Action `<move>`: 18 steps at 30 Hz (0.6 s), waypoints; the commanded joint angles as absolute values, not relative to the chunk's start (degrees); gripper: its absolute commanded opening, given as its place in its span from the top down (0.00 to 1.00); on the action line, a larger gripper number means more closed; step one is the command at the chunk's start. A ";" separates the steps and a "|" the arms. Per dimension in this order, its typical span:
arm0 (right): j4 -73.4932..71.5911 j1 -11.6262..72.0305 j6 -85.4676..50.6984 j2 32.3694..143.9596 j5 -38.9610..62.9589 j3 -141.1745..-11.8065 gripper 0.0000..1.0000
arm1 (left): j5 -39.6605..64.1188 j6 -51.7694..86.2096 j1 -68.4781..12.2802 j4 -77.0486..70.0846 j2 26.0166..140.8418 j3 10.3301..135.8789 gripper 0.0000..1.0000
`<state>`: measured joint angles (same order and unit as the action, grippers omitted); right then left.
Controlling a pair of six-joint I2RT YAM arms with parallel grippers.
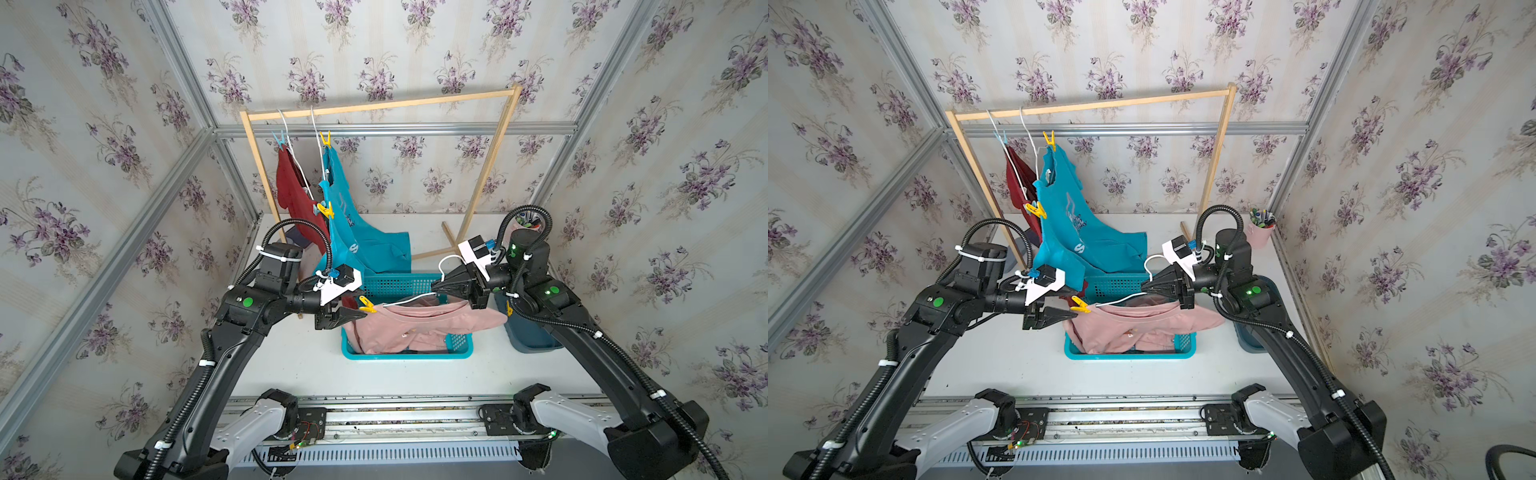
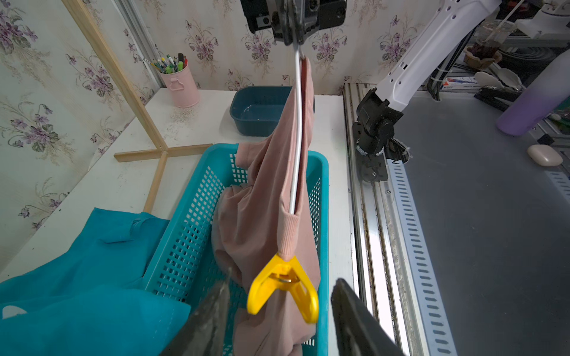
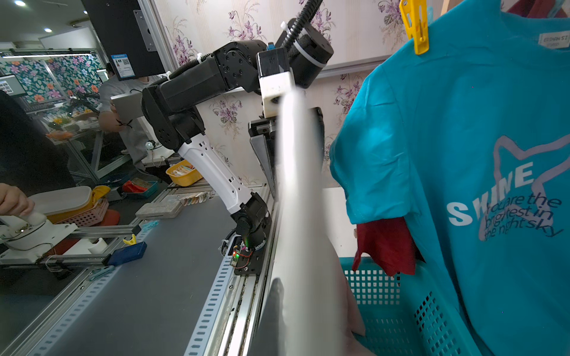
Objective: Remove the clothespins securing t-shirts to the hanger
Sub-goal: Remove the clothespin from the hanger.
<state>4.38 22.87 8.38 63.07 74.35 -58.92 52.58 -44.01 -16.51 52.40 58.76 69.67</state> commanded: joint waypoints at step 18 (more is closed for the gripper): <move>-1.46 22.93 4.52 64.58 75.80 -58.91 1.00 | 56.78 -45.68 -16.56 53.61 61.00 69.82 0.68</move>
